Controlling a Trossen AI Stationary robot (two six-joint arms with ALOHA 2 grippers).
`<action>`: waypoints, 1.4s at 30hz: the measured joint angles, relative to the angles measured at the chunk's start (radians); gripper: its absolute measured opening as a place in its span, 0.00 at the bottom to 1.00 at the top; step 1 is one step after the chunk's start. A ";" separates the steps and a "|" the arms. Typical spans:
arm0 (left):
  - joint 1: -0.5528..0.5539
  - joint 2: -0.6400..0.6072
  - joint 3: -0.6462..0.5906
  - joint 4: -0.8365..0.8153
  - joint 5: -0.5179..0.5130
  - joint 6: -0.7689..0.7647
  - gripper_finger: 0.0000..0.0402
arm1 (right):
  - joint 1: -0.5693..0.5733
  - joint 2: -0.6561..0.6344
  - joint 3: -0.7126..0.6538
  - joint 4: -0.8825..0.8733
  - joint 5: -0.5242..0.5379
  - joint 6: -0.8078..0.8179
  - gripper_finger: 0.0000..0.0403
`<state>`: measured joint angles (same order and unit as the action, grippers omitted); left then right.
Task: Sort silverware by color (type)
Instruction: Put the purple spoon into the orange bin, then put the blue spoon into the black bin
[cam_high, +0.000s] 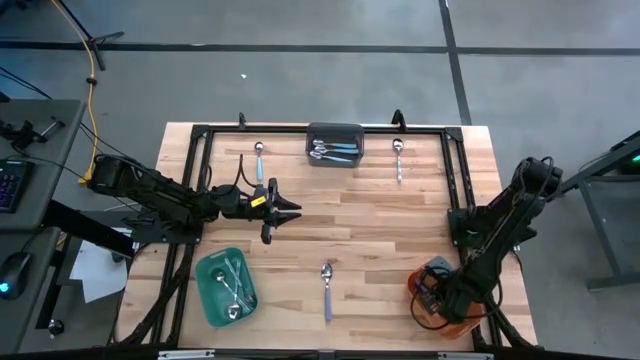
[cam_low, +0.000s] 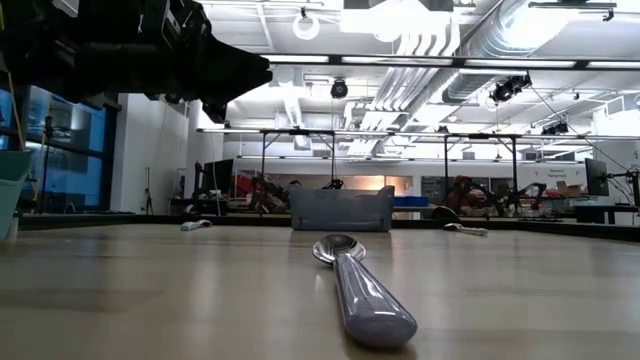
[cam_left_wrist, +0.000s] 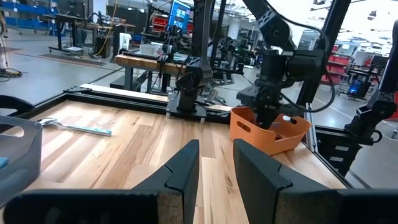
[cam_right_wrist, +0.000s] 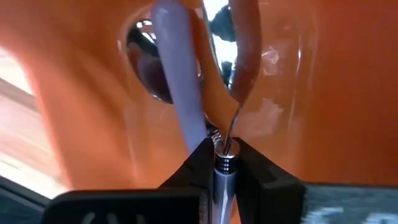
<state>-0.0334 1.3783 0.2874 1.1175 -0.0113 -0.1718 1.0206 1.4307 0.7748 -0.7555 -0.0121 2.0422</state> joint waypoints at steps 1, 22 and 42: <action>0.000 0.000 0.000 0.000 0.000 0.000 0.22 | 0.000 0.000 -0.013 0.018 -0.005 0.000 0.05; 0.000 0.000 0.000 -0.092 0.003 -0.008 0.22 | -0.165 -0.018 0.370 -0.435 0.177 -0.627 0.21; 0.103 -0.011 0.015 -0.286 -0.095 -0.219 0.22 | -0.999 -0.213 -0.344 1.287 -0.063 -2.046 0.00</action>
<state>0.0693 1.3677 0.3026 0.8318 -0.1061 -0.3904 0.0212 1.2175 0.4311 0.5317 -0.0747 -0.0040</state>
